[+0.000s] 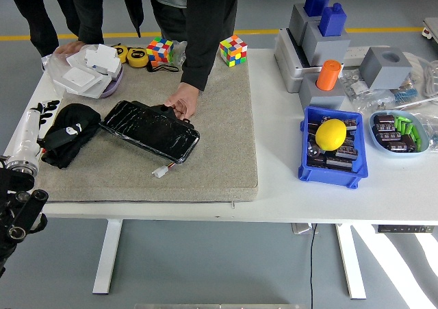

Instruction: Pick the rag up,wipe the panel,place it on the desk

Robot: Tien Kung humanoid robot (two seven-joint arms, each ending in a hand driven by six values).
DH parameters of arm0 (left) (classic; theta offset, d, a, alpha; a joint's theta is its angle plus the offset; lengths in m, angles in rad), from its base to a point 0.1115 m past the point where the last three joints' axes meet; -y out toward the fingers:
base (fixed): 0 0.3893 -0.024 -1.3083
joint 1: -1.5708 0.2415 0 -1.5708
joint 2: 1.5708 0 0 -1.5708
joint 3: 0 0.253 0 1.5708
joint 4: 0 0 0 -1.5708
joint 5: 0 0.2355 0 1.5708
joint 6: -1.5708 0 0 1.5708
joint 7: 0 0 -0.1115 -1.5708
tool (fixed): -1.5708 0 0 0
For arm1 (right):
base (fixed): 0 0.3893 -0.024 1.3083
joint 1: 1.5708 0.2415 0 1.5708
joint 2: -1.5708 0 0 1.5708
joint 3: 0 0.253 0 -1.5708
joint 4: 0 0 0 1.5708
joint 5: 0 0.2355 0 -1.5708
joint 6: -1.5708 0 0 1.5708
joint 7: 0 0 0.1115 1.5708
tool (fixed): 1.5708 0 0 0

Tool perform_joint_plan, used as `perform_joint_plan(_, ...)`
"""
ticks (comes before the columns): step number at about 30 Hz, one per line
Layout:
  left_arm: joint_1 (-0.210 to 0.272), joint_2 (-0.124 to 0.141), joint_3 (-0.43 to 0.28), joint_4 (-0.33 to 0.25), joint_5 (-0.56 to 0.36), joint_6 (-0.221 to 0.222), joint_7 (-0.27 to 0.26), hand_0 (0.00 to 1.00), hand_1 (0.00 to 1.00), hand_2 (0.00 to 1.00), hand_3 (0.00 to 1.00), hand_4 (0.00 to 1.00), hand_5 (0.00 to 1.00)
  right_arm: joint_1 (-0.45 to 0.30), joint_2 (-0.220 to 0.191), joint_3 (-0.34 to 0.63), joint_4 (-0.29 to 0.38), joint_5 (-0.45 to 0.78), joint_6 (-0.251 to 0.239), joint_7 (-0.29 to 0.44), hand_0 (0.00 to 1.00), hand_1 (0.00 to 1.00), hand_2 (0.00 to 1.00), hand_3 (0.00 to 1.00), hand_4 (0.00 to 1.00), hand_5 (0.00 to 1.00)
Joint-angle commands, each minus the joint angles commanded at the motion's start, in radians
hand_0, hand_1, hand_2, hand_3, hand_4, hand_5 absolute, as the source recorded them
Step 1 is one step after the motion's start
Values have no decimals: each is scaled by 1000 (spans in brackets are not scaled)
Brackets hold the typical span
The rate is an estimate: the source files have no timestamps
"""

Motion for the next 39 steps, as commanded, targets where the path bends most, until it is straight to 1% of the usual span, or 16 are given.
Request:
perform_joint_plan(3, -8, -2, 3, 13, 9, 0, 7, 766, 815, 843, 814, 998, 389, 2, -1, -3, 0, 2, 0, 0, 532, 553, 489, 522, 868, 345)
perform_joint_plan(8, -32, -10, 16, 65, 11, 2, 5, 766, 815, 843, 814, 998, 389, 3, 0, -4, 0, 4, -1, 0, 532, 553, 489, 522, 868, 345)
perform_joint_plan(9, -36, -12, 19, 73, 10, 5, 2, 744, 791, 805, 810, 998, 361, 3, 0, -4, 0, 5, -1, 1, 532, 551, 489, 522, 868, 345)
perform_joint_plan(14, -58, -22, 25, 111, 19, 20, -6, 744, 791, 805, 810, 998, 361, 3, 0, -5, 0, 5, -1, 0, 532, 551, 489, 522, 868, 345)
perform_joint_plan(15, -64, -24, 25, 119, 22, 23, -6, 654, 672, 709, 749, 900, 183, 3, 0, -8, 0, 7, -1, 0, 531, 552, 489, 522, 868, 345)
perform_joint_plan(20, -88, -36, 30, 154, 33, 36, -9, 654, 672, 709, 749, 900, 183, 5, -1, -14, 2, 14, -1, 0, 531, 552, 489, 522, 868, 345)
perform_joint_plan(21, -91, -37, 31, 159, 33, 37, -10, 533, 571, 576, 637, 841, 124, 5, 0, -13, 2, 13, -1, 1, 531, 552, 489, 522, 869, 346)
perform_joint_plan(26, -109, -47, 32, 185, 40, 64, -21, 533, 571, 576, 637, 841, 124, 6, -1, -14, 2, 14, -1, 0, 531, 552, 489, 522, 869, 346)
perform_joint_plan(27, -112, -48, 32, 191, 41, 68, -21, 412, 415, 482, 575, 735, 34, 6, -1, -15, 2, 15, -1, 0, 532, 553, 489, 522, 868, 345)
perform_joint_plan(32, -117, -49, 32, 202, 17, 81, -36, 412, 415, 482, 575, 735, 34, 5, -1, -17, 1, 14, -2, 0, 532, 553, 489, 522, 868, 345)
perform_joint_plan(33, -117, -49, 32, 202, 16, 83, -37, 309, 344, 425, 578, 603, 2, 5, 0, -17, 1, 14, -2, 0, 532, 552, 488, 522, 868, 345)
perform_joint_plan(38, -118, -44, 36, 204, 18, 88, -37, 309, 344, 425, 578, 603, 2, 8, -2, -22, 1, 18, -2, 1, 532, 552, 488, 522, 868, 345)
perform_joint_plan(39, -117, -43, 35, 204, 19, 89, -36, 247, 283, 350, 572, 626, 2, 8, -2, -23, 1, 18, -2, 1, 532, 552, 488, 522, 868, 345)
